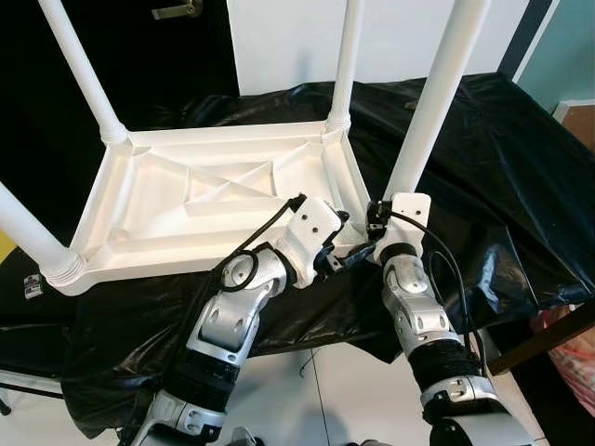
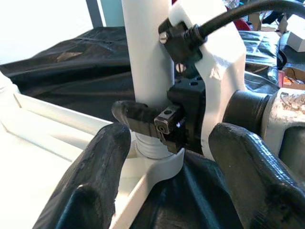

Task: Building children table

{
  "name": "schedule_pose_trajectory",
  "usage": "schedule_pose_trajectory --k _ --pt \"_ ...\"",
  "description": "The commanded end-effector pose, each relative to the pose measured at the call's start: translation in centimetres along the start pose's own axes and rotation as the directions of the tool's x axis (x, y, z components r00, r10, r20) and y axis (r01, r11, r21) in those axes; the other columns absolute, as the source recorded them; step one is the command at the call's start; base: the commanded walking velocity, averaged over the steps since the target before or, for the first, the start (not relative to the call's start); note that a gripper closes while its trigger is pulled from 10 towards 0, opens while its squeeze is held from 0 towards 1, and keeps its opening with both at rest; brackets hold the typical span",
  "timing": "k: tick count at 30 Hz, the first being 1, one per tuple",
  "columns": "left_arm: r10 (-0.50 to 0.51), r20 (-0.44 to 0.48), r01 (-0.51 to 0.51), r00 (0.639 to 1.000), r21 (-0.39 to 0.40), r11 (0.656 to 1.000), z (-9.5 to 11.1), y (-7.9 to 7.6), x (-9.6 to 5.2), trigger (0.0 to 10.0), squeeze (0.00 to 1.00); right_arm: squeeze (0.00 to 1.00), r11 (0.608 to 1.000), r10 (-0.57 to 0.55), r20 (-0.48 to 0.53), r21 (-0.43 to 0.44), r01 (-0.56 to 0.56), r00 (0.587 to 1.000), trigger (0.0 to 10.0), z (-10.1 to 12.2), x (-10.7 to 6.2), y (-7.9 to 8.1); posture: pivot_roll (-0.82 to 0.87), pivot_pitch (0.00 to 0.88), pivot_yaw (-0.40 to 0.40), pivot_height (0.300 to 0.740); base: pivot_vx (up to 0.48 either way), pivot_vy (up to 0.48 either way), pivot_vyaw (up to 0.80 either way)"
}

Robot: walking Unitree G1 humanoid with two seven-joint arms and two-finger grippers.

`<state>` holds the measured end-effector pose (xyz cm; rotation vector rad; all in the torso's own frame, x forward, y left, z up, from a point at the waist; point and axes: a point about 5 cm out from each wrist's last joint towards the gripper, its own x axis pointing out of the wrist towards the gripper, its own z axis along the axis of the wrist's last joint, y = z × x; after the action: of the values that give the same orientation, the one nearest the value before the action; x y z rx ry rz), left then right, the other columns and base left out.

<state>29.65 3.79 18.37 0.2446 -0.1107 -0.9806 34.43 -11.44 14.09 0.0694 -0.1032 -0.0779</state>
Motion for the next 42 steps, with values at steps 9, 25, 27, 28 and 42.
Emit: schedule_pose_trajectory --k 9,25,27,28,42 --pt "0.063 -0.012 -0.062 0.998 0.013 0.998 0.0 0.4 -0.1 10.0 0.0 1.0 0.997 0.069 -0.031 0.046 -0.068 0.997 10.0 -0.7 -0.3 -1.2 -0.02 0.053 -0.003 0.74 0.0 0.0 0.0" --pt "0.051 -0.011 -0.05 0.999 0.026 0.998 0.0 0.5 0.2 10.0 0.0 0.0 0.805 0.573 -0.074 -0.135 -0.577 0.816 10.0 0.1 -1.0 -3.1 -0.03 0.032 -0.001 0.74 0.0 0.0 0.0" --pt "0.053 -0.011 -0.053 0.999 0.031 0.998 0.0 0.6 0.3 10.0 0.0 0.0 0.799 0.574 -0.078 -0.165 -0.578 0.815 10.0 0.0 -0.6 -3.1 -0.03 0.028 -0.002 0.74 0.0 0.0 0.0" --pt "0.055 -0.011 -0.054 0.998 0.031 0.998 0.1 0.6 0.3 10.0 0.0 0.0 0.804 0.563 -0.081 -0.175 -0.568 0.822 10.0 0.0 -0.2 -3.0 -0.03 0.026 -0.005 0.74 0.0 0.0 0.0" --pt "0.069 -0.013 -0.069 0.998 0.03 0.997 0.0 0.7 0.2 10.0 0.0 0.0 0.843 0.488 -0.143 -0.177 -0.507 0.861 0.0 -1.1 0.8 -3.4 -0.01 0.024 -0.016 0.74 0.0 0.0 0.0"
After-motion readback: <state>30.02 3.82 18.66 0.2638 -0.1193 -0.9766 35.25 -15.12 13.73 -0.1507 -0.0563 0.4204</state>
